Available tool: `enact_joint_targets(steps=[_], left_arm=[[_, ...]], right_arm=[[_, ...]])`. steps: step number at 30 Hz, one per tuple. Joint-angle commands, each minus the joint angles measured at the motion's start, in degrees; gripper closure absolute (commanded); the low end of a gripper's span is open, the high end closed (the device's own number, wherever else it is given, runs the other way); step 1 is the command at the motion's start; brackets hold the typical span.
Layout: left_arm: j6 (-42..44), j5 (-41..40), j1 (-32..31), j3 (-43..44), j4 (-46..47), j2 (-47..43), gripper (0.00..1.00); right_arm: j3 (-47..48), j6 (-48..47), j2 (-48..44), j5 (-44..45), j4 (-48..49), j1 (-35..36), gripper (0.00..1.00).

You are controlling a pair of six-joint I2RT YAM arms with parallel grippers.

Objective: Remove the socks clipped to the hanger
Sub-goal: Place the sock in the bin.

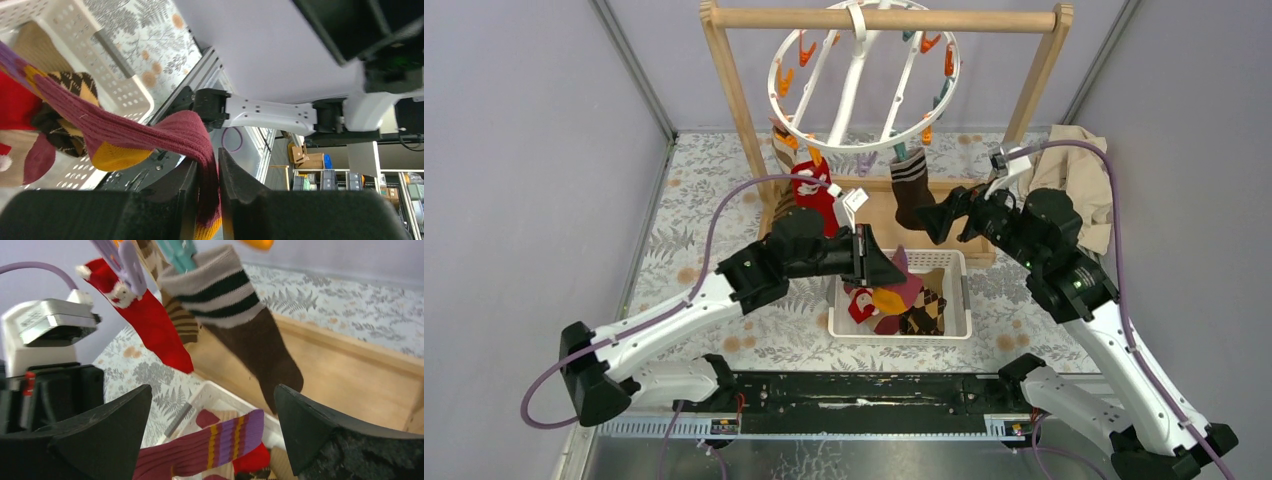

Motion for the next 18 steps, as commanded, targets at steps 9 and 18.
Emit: enact_joint_targets(steps=[9,18], left_arm=[[1.93,-4.85,-0.32,-8.65,2.09,5.16,0.6],[6.85,-18.13,-0.08,-6.63,-12.38,1.13,0.02]], right_arm=[[-5.3,2.05,-4.93,2.45,-5.61,0.18,0.0],[-9.29,1.59,-1.1,4.5,2.71,0.21,0.0]])
